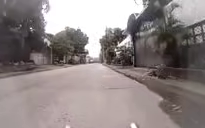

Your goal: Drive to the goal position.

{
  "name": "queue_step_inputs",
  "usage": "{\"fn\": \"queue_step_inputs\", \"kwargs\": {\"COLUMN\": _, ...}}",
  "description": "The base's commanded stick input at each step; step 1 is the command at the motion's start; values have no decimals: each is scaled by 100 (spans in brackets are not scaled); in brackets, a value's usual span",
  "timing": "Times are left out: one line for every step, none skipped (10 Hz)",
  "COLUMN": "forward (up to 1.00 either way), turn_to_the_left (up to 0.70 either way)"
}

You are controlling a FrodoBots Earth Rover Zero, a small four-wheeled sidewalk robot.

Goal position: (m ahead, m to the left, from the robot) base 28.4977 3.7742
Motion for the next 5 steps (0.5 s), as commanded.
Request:
{"fn": "queue_step_inputs", "kwargs": {"forward": 100, "turn_to_the_left": 0}}
{"fn": "queue_step_inputs", "kwargs": {"forward": 100, "turn_to_the_left": 0}}
{"fn": "queue_step_inputs", "kwargs": {"forward": 100, "turn_to_the_left": 0}}
{"fn": "queue_step_inputs", "kwargs": {"forward": 100, "turn_to_the_left": 0}}
{"fn": "queue_step_inputs", "kwargs": {"forward": 100, "turn_to_the_left": 0}}
